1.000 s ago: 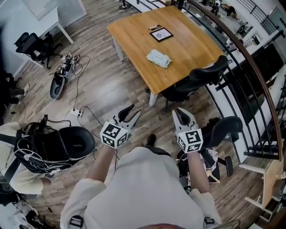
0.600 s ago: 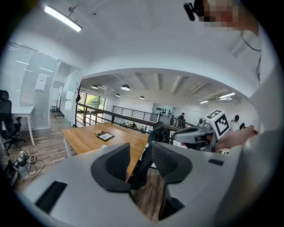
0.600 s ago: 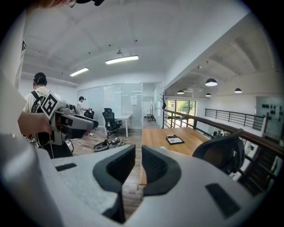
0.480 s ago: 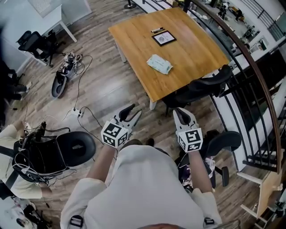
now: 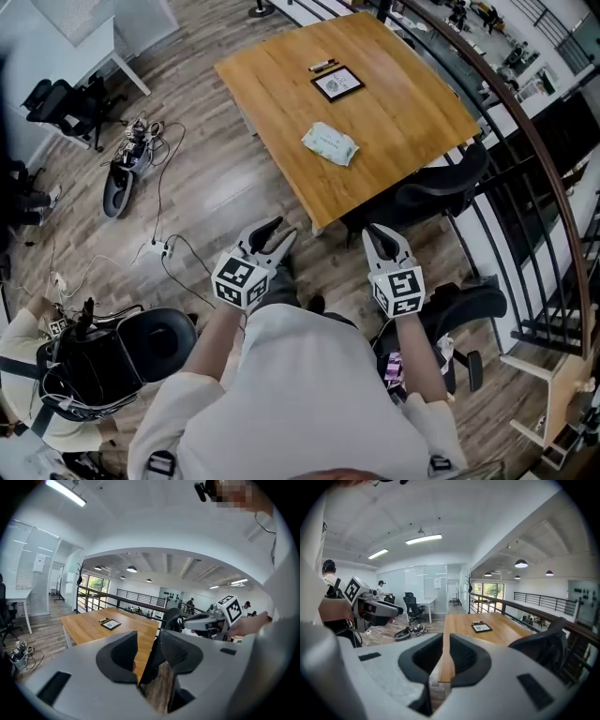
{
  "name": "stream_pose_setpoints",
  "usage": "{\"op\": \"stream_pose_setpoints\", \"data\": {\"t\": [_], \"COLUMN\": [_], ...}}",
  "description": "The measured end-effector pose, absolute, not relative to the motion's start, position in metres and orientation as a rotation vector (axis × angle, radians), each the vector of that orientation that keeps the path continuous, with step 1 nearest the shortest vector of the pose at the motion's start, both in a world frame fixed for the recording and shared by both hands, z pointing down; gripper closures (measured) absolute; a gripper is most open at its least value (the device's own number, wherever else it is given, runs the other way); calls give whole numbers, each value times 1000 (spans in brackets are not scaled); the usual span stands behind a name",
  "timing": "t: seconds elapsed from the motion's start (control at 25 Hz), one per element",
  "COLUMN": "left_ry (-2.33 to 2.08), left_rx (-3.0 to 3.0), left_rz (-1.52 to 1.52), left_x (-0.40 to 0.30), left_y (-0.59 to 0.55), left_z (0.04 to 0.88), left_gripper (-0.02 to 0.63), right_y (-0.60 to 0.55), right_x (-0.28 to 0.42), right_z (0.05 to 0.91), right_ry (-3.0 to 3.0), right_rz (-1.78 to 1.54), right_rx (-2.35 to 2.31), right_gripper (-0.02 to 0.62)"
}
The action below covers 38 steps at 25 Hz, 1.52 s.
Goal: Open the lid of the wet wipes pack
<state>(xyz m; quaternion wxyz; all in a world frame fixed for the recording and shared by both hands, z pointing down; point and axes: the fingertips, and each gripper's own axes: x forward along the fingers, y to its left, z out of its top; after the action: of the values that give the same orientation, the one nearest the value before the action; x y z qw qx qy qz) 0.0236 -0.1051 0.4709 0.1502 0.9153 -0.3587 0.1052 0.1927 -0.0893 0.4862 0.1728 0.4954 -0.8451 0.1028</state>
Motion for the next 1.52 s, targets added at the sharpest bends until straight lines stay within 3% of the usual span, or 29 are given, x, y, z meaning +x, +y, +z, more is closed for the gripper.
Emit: {"op": "stream_pose_setpoints", "data": {"t": [0.96,1.52], "left_ry": [-706,-604], "left_rx": [2709,2670], "left_rz": [325,332], "left_x": [-16,-21], "left_y": [-344,-395], "left_z": [477,502], "left_gripper": [456,456], "right_y": [-301,-353], "right_x": [134,124], "right_z": [484,493], "right_ry": [-2178,-2093], "right_rz": [304,333], "right_rx": [1549,1539], "right_gripper": [563,563]}}
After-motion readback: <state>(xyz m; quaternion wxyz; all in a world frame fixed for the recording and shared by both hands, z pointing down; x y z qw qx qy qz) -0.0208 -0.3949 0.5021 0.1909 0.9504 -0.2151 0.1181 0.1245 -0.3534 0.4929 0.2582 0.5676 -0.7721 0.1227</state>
